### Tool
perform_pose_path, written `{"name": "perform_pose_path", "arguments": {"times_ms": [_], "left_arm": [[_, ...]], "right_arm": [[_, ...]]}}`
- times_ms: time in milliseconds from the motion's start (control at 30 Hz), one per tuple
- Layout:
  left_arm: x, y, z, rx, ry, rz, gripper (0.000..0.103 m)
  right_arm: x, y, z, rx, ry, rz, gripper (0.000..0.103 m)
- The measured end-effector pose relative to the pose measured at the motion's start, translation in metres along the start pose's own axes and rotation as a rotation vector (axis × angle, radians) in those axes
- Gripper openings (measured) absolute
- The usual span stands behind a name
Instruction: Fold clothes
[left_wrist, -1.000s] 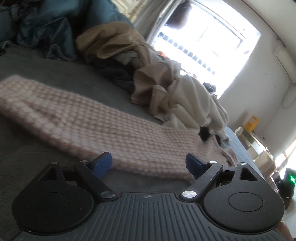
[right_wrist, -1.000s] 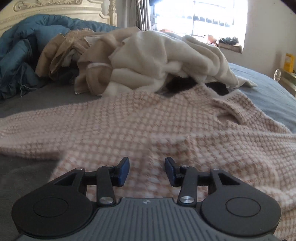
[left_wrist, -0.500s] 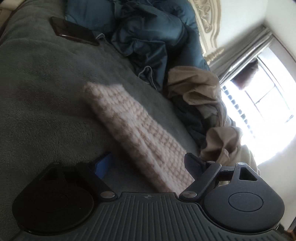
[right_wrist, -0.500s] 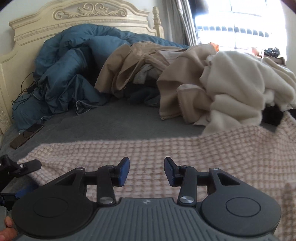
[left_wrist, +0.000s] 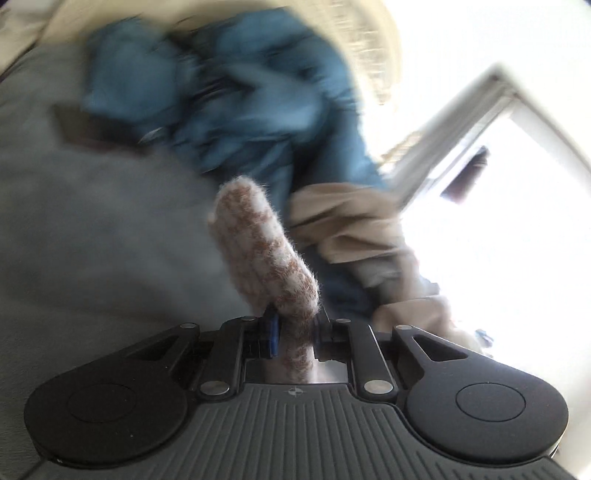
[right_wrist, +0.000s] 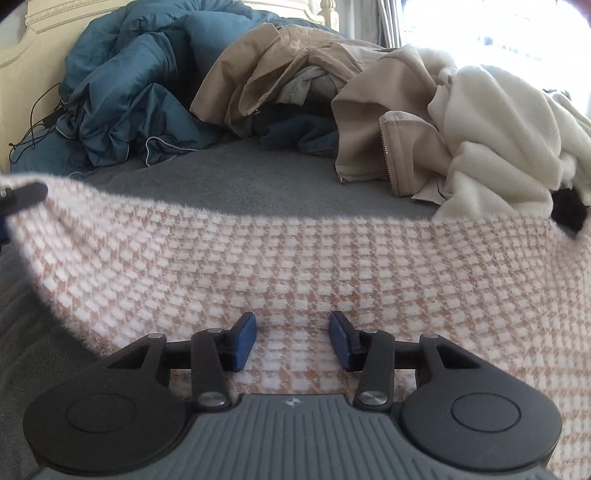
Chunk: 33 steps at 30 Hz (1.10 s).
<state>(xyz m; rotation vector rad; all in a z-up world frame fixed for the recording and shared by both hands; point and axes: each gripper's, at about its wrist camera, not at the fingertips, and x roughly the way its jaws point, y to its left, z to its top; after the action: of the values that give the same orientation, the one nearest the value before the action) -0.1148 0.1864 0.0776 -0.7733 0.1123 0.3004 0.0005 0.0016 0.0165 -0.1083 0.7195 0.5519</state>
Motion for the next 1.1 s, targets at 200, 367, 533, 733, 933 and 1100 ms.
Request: {"name": "perform_pose_path", "arguments": {"times_ms": [200, 367, 533, 733, 933, 1100], "left_arm": [[-0.015, -0.122, -0.015, 0.223, 0.003, -0.246, 0.013], [-0.031, -0.218, -0.071, 0.365, 0.038, -0.383, 0.013], [-0.035, -0.299, -0.160, 0.500, 0.091, -0.475, 0.013], [-0.015, -0.331, -0.317, 0.740, 0.294, -0.488, 0.033], [-0.011, -0.302, -0.357, 0.895, 0.438, -0.501, 0.068], [-0.044, -0.280, -0.287, 0.912, 0.386, -0.637, 0.097]], "right_arm": [[-0.052, -0.061, 0.005, 0.229, -0.116, 0.080, 0.047], [-0.144, -0.173, -0.024, 0.521, -0.301, 0.092, 0.047], [-0.251, -0.290, -0.090, 0.746, -0.492, -0.010, 0.049], [-0.307, -0.375, -0.183, 0.903, -0.548, -0.204, 0.052], [-0.299, -0.395, -0.230, 0.983, -0.518, -0.207, 0.052], [-0.293, -0.392, -0.216, 0.975, -0.530, -0.128, 0.054]]}}
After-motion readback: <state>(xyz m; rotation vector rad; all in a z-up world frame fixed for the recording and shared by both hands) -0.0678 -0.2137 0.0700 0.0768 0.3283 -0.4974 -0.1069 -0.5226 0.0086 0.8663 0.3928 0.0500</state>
